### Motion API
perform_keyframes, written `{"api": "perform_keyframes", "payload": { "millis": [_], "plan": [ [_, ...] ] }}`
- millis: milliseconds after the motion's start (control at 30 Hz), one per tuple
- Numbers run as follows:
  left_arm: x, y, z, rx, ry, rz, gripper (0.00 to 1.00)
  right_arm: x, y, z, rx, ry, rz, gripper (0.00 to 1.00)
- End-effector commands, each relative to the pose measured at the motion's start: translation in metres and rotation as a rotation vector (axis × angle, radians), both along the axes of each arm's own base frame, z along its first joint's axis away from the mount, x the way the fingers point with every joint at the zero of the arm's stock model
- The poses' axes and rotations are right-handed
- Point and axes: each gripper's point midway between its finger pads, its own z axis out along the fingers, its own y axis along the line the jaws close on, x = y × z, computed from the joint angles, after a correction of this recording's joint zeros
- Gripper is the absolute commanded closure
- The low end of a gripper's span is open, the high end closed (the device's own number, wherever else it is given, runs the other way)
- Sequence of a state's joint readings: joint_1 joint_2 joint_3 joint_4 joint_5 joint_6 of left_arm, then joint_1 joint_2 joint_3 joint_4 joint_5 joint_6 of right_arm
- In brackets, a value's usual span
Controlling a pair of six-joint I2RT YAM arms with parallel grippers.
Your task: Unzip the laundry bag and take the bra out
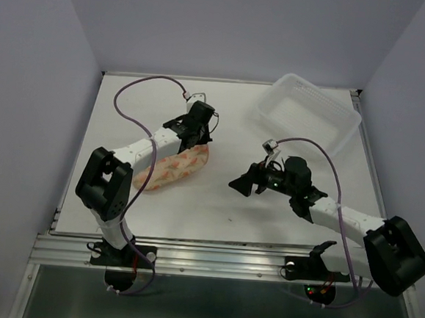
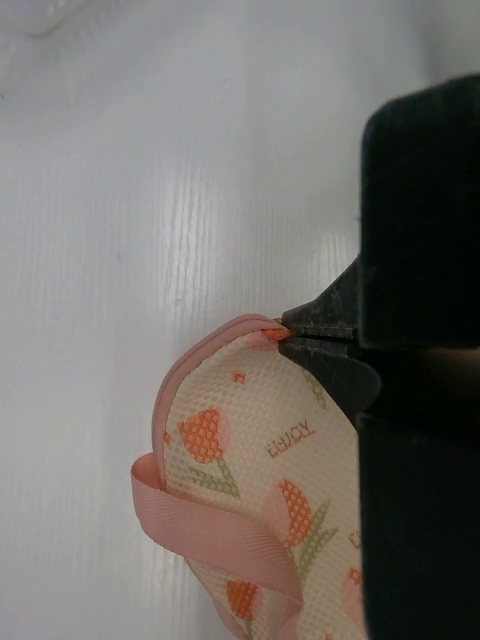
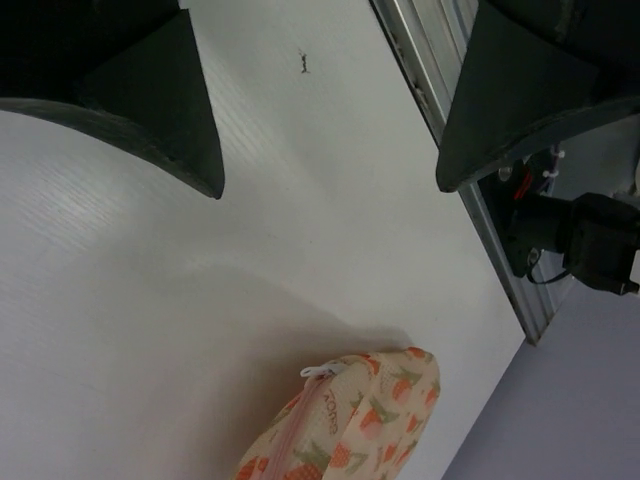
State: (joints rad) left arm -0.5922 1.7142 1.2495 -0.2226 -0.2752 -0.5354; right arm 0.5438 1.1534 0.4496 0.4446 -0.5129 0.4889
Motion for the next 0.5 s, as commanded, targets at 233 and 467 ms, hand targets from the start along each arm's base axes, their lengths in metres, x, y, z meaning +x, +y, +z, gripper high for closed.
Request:
{"api": "perform_keyframes", "payload": {
  "millis": [233, 467],
  "plan": [
    [-0.014, -0.024, 0.037, -0.140, -0.069, -0.101, 1.00, 0.025, 0.054, 0.011, 0.178, -0.024, 0.053, 0.39],
    [-0.019, -0.028, 0.039, -0.153, -0.074, -0.108, 1.00, 0.031, 0.073, 0.004, 0.250, 0.044, 0.068, 0.50]
  ]
}}
